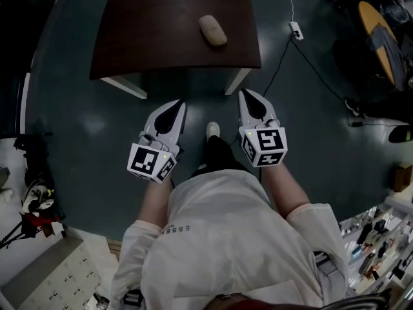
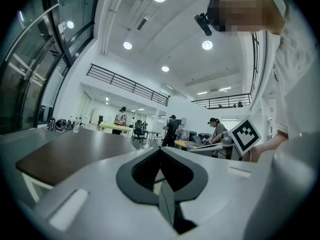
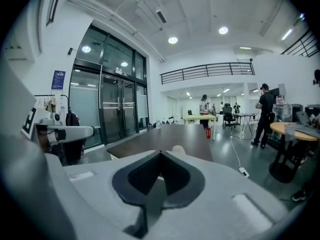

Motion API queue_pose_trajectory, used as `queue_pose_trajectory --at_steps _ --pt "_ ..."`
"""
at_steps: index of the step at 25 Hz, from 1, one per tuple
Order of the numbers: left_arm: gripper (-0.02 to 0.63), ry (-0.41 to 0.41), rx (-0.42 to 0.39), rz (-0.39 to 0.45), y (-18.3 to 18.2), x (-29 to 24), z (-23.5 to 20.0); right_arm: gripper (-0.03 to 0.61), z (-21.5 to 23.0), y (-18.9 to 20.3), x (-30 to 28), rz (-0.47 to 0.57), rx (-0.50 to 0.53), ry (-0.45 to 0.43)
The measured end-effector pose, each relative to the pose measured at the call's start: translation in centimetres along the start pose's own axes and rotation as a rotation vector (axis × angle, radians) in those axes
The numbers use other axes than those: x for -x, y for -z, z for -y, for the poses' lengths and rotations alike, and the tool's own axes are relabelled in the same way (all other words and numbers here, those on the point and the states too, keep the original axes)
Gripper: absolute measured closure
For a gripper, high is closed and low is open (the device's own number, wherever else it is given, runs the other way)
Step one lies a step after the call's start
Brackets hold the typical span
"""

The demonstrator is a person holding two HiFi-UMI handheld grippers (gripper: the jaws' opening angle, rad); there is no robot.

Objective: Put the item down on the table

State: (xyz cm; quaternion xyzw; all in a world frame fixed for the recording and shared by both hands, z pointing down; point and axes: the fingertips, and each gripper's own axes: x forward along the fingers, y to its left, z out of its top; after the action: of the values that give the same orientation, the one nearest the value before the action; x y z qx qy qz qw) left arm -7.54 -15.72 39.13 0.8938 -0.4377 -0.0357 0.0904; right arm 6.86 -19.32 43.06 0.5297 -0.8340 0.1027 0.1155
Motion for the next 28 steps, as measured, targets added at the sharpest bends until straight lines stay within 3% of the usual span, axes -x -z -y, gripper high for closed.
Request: queue_pose_trajectory --at_steps 5,11,19,28 --pt "0.597 0.000 0.014 0.000 0.7 5.1 3.8 0.591 -2.9 2.7 5.8 -0.031 0.043 0.012" --pt "0.597 0.002 0.021 0.017 1.1 9.1 7.0 0.591 -4.4 3.7 11.4 -0.012 0.003 0.036" --pt "0.597 0.012 -0.040 0.042 -0.4 9.7 9.3 0.591 -4.8 2.6 13.9 0.040 0.013 0.018" --pt "0.597 0.011 -0.044 0.044 -0.4 9.2 11.1 0.591 -4.5 2.0 14.9 0.050 0.021 -0.014"
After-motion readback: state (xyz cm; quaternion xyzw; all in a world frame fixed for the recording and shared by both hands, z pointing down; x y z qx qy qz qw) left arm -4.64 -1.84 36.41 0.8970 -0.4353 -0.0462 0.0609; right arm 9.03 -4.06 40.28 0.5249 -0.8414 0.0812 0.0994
